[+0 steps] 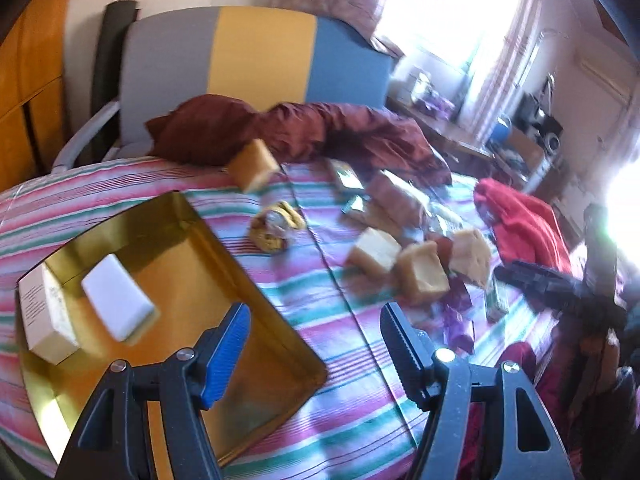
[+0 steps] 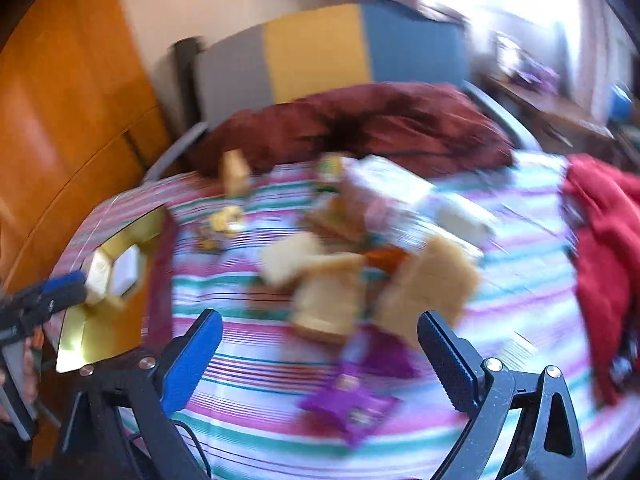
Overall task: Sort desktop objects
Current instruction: 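Return the right gripper to the pile and grasp a yellow sponge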
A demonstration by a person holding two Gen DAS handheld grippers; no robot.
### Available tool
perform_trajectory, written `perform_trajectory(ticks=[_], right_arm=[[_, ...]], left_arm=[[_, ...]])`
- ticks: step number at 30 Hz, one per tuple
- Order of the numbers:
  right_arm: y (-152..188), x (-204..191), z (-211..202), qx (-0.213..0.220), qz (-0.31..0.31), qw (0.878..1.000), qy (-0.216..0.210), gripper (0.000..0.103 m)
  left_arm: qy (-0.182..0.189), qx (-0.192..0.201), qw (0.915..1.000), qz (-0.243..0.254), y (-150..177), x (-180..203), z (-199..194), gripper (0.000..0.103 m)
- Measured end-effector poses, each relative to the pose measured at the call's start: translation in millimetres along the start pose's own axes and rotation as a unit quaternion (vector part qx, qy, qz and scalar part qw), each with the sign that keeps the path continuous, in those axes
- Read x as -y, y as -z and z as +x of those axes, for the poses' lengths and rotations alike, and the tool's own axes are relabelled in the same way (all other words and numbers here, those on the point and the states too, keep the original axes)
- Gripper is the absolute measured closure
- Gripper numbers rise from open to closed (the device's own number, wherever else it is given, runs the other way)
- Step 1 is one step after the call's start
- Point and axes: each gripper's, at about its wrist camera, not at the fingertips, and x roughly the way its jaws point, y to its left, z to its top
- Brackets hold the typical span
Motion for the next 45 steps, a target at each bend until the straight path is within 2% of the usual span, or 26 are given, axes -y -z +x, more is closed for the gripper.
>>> perform_trajectory(ticks=[4, 7, 16, 21, 23, 25, 26, 31, 35, 41, 45], right_arm=[[0.1, 46.3, -12.8, 0.003, 0.064, 0.998, 0.021, 0.009], [-2.1, 66.8, -15.2, -0.001, 0.093, 0.995, 0.035, 0.013], [-9.8, 84.9, 11.7, -0.028, 0.132, 0.989, 0.052, 0.015], [-16.6, 86.4, 31.4, -0.017, 0.154, 0.987, 0.031, 0.015], [-15.7, 83.7, 41.1, -0.013, 0.152, 0.988, 0.027, 0.015], [-13.4, 83.8, 52.8, -0.030, 0.154, 0.987, 0.026, 0.016], [-13.1, 83.6, 54.7, -0.034, 0.153, 0.987, 0.028, 0.020], [-12.2, 82.3, 58.4, -0.034, 0.148, 0.988, 0.033, 0.022], [-12.5, 79.5, 62.9, -0.039, 0.131, 0.990, 0.046, 0.043], [-14.8, 77.0, 59.6, -0.025, 0.115, 0.992, 0.050, 0.046], [-17.4, 77.5, 50.0, 0.002, 0.116, 0.993, 0.036, 0.047]], left_arm=[[0.012, -0.018, 0.9997, 0.009, -0.7, 13.0, 13.1, 0.034], [0.022, -0.027, 0.9993, 0.012, -2.3, 20.2, 20.8, 0.034], [0.030, -0.050, 0.9980, 0.026, -11.1, 39.8, 44.9, 0.034], [0.037, -0.063, 0.9965, 0.040, -14.1, 54.1, 60.0, 0.036], [0.047, -0.070, 0.9954, 0.046, -14.8, 60.7, 66.6, 0.036], [0.049, -0.077, 0.9945, 0.052, -15.6, 66.3, 74.7, 0.036], [0.051, -0.080, 0.9941, 0.052, -16.5, 68.6, 79.3, 0.036], [0.064, -0.108, 0.9907, 0.051, -21.2, 80.2, 108.7, 0.036], [0.070, -0.124, 0.9885, 0.050, -24.2, 88.8, 127.2, 0.036], [0.078, -0.144, 0.9851, 0.051, -23.1, 105.6, 151.3, 0.038], [0.081, -0.150, 0.9840, 0.053, -22.6, 112.9, 160.0, 0.038]])
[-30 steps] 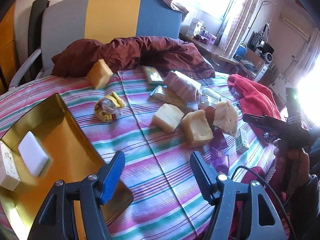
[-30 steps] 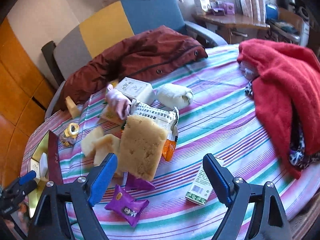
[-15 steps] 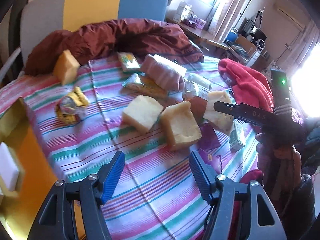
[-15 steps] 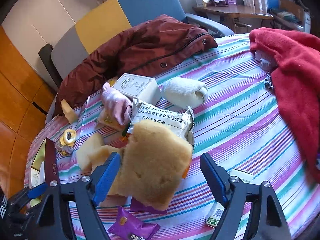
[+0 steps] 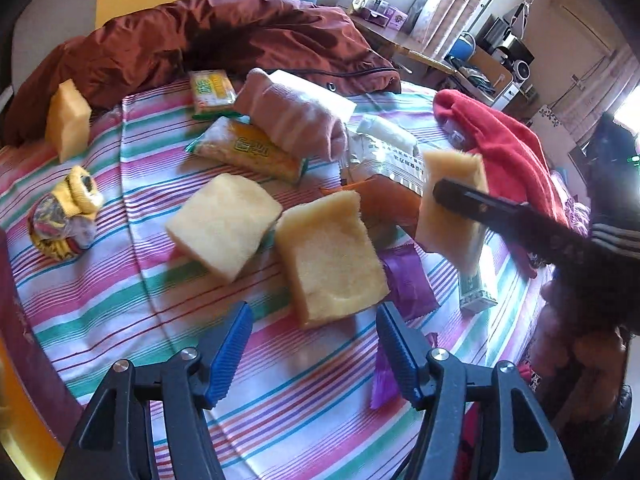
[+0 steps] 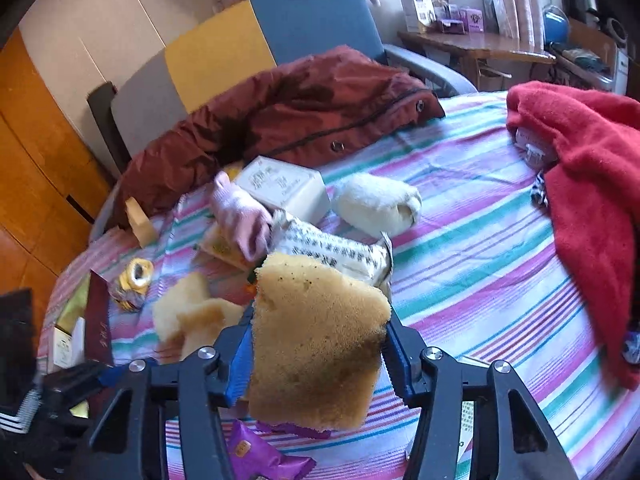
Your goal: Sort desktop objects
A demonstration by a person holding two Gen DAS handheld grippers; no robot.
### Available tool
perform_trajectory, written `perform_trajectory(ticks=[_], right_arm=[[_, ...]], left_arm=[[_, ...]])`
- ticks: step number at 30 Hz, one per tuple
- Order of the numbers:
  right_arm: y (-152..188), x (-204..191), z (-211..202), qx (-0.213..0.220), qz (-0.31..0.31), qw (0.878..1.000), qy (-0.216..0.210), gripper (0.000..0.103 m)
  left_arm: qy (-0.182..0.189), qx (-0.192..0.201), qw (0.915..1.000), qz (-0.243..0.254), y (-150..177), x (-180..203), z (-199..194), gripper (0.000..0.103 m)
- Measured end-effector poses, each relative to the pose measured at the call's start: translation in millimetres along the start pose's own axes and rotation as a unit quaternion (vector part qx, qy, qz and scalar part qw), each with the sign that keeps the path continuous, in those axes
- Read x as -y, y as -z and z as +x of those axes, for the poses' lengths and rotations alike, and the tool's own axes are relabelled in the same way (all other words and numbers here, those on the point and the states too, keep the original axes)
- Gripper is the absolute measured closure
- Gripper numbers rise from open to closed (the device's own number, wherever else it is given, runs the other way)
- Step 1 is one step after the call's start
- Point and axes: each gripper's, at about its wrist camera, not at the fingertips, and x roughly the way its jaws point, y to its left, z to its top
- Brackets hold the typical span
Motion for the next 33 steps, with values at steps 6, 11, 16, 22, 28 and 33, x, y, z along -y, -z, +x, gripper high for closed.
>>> perform_trajectory(ticks=[6, 11, 16, 22, 28, 33], right_arm=[[-3.9, -0.6, -10.4, 0.030, -0.001, 1.000, -0.006, 0.047], [-5.1, -0.7, -15.2, 0.044, -0.004, 0.999, -0.005, 0.047], [-5.9, 2.7, -21.4, 0.057, 0.002, 0.998, -0.007, 0.047], [-6.6, 5.7, -25.0, 0.063, 0.011, 0.998, -0.010, 0.047], [-7.4, 7.7, -27.2, 0.065, 0.014, 0.998, -0.015, 0.047], [-7.6, 6.2, -26.3, 0.064, 0.010, 0.998, -0.015, 0.047]], left_arm=[[-0.003, -0.001, 1.0000, -0.004, -3.4, 3.4, 7.1, 0.038], [-0.005, -0.002, 0.9999, -0.016, 2.3, 1.9, 6.6, 0.038], [-0.009, 0.001, 0.9998, -0.017, -1.6, 2.3, 6.3, 0.038], [-0.020, 0.012, 0.9993, -0.030, 1.1, -2.2, -3.1, 0.037], [-0.018, 0.013, 0.9993, -0.029, 0.1, 0.6, -4.4, 0.037], [-0.016, 0.009, 0.9991, -0.037, -14.0, 14.0, 2.5, 0.037]])
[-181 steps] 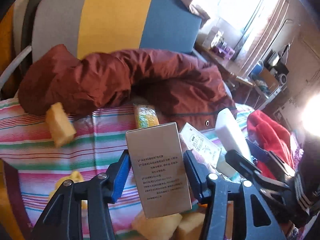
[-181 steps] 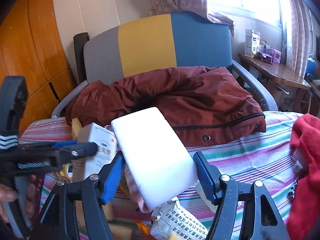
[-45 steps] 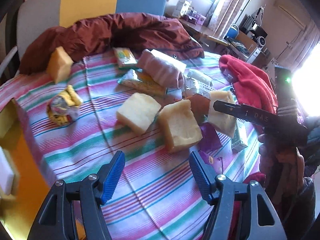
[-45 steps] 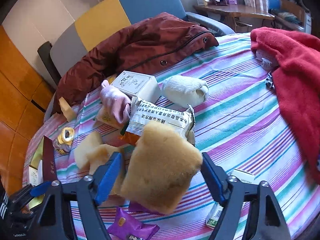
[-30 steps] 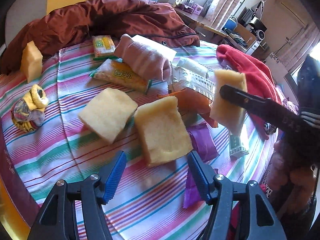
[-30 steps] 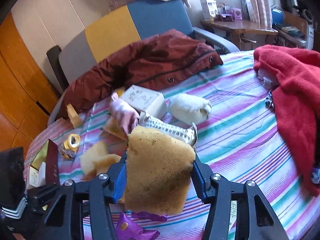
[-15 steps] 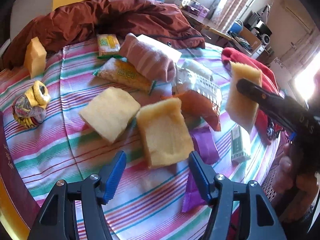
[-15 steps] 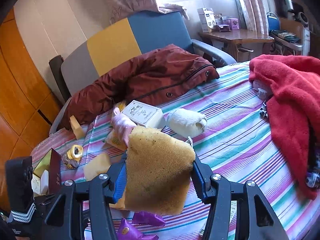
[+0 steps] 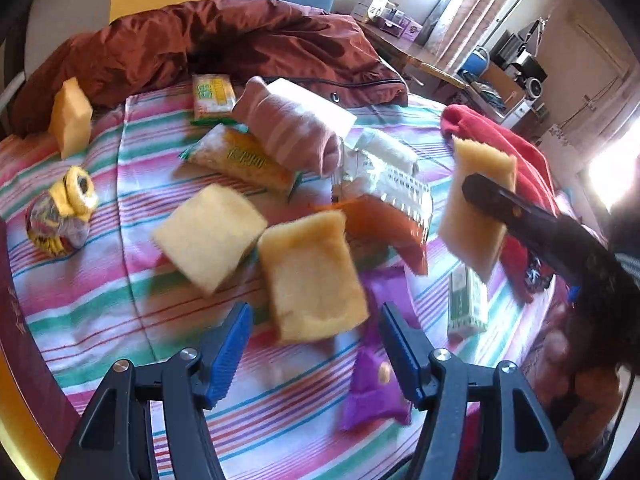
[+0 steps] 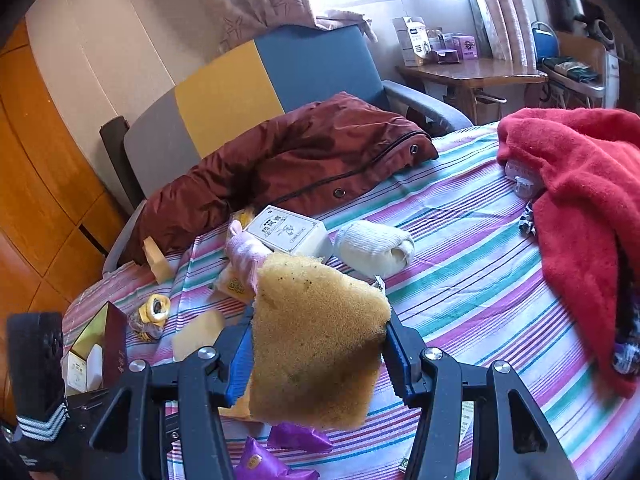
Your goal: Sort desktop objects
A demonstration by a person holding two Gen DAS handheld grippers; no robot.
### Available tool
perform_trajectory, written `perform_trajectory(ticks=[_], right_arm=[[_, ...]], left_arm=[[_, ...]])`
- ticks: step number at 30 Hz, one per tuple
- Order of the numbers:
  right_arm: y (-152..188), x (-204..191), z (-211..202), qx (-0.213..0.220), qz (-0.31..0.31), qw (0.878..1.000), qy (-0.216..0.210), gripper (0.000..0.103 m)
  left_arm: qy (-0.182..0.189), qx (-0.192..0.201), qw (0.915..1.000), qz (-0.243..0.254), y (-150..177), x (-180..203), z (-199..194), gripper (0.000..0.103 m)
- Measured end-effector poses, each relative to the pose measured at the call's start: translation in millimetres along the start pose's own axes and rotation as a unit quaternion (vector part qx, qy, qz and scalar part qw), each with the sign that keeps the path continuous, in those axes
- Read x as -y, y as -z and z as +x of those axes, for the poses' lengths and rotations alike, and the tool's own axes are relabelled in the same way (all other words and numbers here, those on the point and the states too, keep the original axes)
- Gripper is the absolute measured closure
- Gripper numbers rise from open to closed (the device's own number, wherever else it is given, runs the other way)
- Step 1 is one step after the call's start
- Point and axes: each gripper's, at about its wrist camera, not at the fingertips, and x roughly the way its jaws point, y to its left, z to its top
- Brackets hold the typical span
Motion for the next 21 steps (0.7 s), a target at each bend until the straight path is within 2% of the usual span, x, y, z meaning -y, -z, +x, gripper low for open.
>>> perform_trajectory(ticks=[2, 5, 7, 9, 11, 15, 21], right_arm=[[-0.2, 0.6, -1.7, 0.003, 0.002, 1.000, -0.005, 0.047], [-0.6, 1.0, -1.8, 0.003, 0.005, 1.000, -0.006, 0.047], [-0.3, 0.3, -1.3, 0.002, 0.003, 1.000, -0.007, 0.047], [0.3, -1.5, 0.2, -0.001, -0.002, 1.000, -0.007, 0.047], [1.6, -4.6, 1.8, -0.005, -0.011, 1.000, -0.004, 0.047], [2.3, -7.0, 3.6, -0.007, -0.021, 1.000, -0.004, 0.047], [4.6, -17.1, 3.1, -0.005, -0.046, 0.999, -0.011, 0.047]], left_arm=[[-0.011, -0.009, 0.9999, 0.005, -8.2, 9.3, 9.0, 0.037], [-0.054, -0.010, 0.9984, 0.008, -16.6, 16.7, 24.0, 0.037], [-0.060, -0.028, 0.9978, 0.004, -19.5, 17.5, 37.6, 0.037], [-0.071, -0.032, 0.9970, 0.006, -19.9, 17.7, 47.2, 0.037], [-0.081, -0.029, 0.9962, 0.016, -17.0, 17.5, 51.4, 0.042], [-0.080, -0.005, 0.9962, 0.036, -9.8, 13.0, 44.9, 0.049], [-0.069, 0.044, 0.9951, 0.055, -6.5, 16.7, 10.0, 0.050]])
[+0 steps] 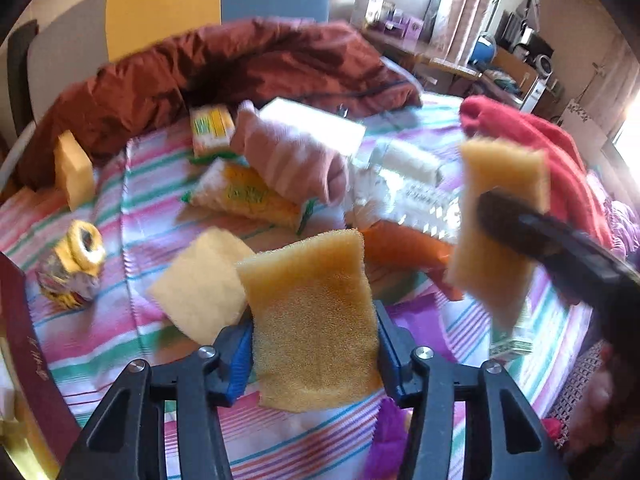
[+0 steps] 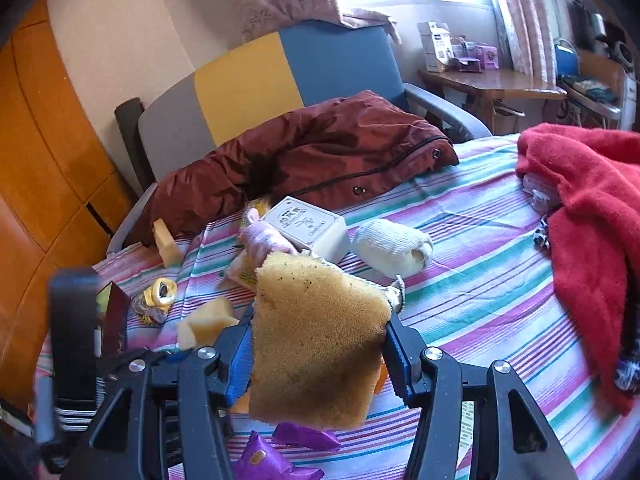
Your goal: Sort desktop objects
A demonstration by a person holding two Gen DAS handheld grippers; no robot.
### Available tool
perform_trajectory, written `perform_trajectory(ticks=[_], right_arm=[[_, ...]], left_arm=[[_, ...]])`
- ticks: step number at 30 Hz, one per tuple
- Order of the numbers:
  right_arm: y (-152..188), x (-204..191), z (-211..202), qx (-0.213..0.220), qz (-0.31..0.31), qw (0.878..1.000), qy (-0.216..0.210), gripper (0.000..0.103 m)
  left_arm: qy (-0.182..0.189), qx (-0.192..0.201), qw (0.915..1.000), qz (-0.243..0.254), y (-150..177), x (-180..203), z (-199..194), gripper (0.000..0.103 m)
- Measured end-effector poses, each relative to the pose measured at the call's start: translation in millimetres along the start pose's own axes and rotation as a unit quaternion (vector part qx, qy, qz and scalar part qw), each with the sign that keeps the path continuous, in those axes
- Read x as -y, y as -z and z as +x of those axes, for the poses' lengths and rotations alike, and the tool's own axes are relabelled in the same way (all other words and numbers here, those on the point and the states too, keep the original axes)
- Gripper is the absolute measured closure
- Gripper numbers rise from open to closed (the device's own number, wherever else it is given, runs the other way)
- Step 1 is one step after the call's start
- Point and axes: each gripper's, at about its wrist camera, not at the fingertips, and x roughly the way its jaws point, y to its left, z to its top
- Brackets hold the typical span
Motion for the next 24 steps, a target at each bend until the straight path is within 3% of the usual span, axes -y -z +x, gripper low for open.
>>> perform_trajectory(ticks=[11, 24], right_arm=[[1.2, -5.9, -0.8, 0.004, -0.016, 1.000, 0.004, 0.047], [10.3, -39.0, 4.0, -0.024, -0.073, 0.997, -0.025, 0.047]], left_arm=[[0.007, 0.050, 0.9987, -0.009, 19.7, -16.4, -63.1, 0.050], [-0.026, 0.086, 0.9943, -0.057, 54.6, -77.3, -117.7, 0.050]])
